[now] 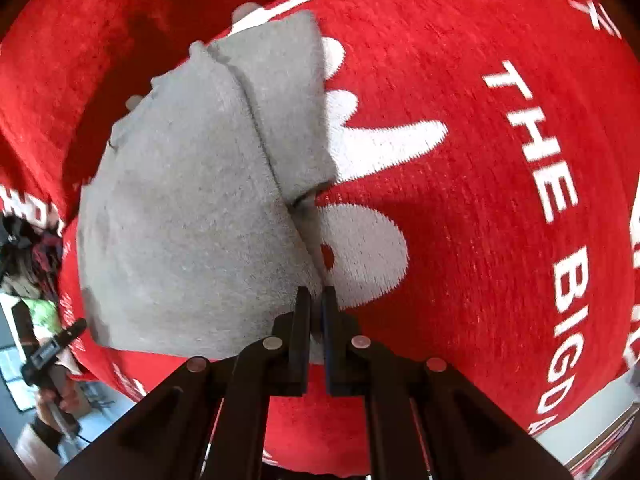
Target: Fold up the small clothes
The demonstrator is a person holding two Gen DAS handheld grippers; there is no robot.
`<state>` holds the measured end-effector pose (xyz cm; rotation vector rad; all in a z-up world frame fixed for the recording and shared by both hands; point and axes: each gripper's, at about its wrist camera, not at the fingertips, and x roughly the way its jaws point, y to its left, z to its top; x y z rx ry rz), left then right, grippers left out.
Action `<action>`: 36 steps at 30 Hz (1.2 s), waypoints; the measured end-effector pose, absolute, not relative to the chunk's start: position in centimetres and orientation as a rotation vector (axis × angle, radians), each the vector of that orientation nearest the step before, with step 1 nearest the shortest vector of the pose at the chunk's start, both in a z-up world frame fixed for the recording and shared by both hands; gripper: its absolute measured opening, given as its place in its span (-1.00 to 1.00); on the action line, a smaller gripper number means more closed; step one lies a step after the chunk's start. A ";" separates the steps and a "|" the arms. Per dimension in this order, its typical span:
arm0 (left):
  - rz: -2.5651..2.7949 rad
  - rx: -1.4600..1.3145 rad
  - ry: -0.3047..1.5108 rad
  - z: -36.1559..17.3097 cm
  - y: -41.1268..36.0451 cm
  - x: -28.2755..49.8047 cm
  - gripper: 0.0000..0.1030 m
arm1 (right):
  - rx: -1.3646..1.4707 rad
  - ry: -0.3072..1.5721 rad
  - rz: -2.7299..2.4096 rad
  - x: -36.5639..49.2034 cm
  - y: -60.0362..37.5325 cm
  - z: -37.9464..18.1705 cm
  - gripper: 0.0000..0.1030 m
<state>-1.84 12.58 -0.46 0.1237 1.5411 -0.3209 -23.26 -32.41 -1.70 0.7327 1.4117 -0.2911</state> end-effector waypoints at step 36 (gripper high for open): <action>-0.259 0.109 1.492 1.7 17.3 -1.6 0.99 | 0.659 1.467 -0.416 -23.5 -28.4 -1.3 -0.85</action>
